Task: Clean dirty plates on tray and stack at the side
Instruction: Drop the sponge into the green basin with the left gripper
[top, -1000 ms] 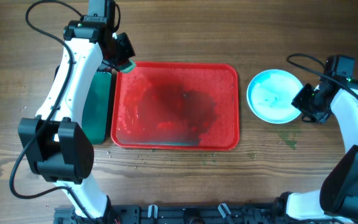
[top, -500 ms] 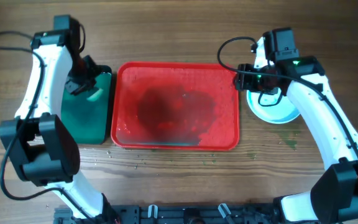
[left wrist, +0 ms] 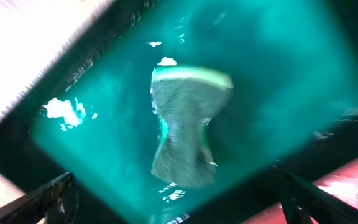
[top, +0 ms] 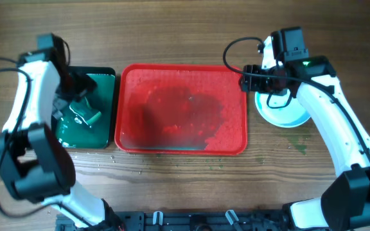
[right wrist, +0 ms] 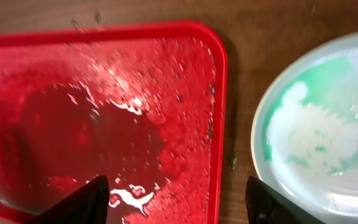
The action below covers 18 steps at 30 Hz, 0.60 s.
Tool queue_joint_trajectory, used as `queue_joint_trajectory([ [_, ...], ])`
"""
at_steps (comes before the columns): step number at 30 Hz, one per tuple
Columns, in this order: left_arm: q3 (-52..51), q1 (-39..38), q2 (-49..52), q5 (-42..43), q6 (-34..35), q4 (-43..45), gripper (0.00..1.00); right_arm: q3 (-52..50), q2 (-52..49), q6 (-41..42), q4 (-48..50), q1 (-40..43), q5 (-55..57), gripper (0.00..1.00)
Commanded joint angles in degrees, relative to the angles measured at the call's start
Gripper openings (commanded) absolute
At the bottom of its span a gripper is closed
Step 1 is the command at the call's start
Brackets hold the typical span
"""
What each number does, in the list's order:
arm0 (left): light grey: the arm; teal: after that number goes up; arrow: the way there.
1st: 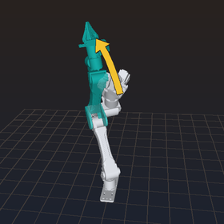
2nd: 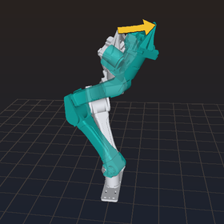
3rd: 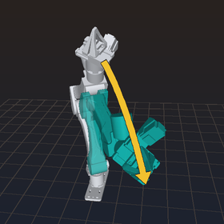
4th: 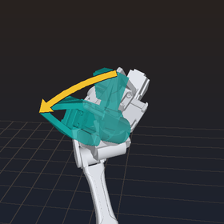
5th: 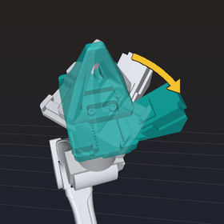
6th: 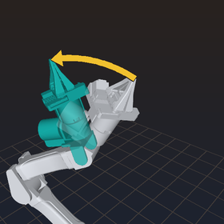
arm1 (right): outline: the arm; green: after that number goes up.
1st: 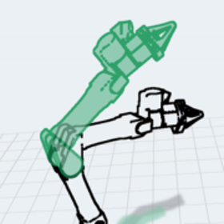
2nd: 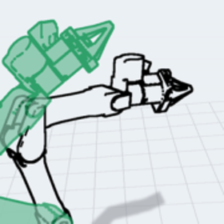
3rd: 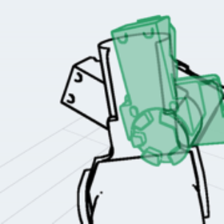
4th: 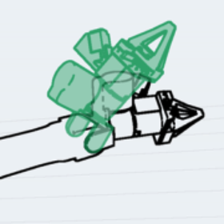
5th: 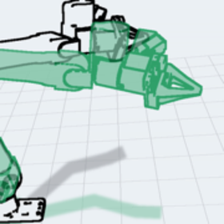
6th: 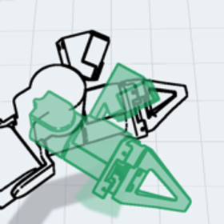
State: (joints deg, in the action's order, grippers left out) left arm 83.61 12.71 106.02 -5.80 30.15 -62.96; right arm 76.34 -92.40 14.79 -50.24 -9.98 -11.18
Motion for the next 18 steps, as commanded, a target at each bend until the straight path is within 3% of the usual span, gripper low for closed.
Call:
queue_joint_trajectory([
  [1,8.0,-1.3,-11.4,1.6,0.6,-1.6,1.0,7.0,4.1,-2.9,-1.3,-0.2,-0.9,0.72],
  [3,8.0,-2.0,-16.1,6.2,0.6,-1.5,1.0,11.5,5.9,-4.6,-4.5,-0.2,0.1,0.73],
  [7,8.0,-2.3,-20.7,6.6,0.5,-1.6,1.0,18.8,13.5,-4.3,-9.2,-0.2,4.0,0.75],
  [8,8.0,-2.3,-20.7,6.6,0.5,-1.6,1.0,19.2,16.5,-4.3,-8.4,-0.2,3.9,1.0],
  [12,8.0,-2.3,-20.7,6.6,0.5,-1.6,1.0,19.2,26.6,-3.9,-8.1,-0.2,3.6,1.0],
  [15,8.0,-2.3,-20.7,6.6,0.5,-1.6,1.0,19.2,32.3,7.7,-8.4,-0.2,-2.0,1.0],
  [18,8.0,-2.3,-20.7,6.6,0.5,-1.6,1.0,19.2,35.9,8.0,-12.1,-0.2,0.0,1.0],
])
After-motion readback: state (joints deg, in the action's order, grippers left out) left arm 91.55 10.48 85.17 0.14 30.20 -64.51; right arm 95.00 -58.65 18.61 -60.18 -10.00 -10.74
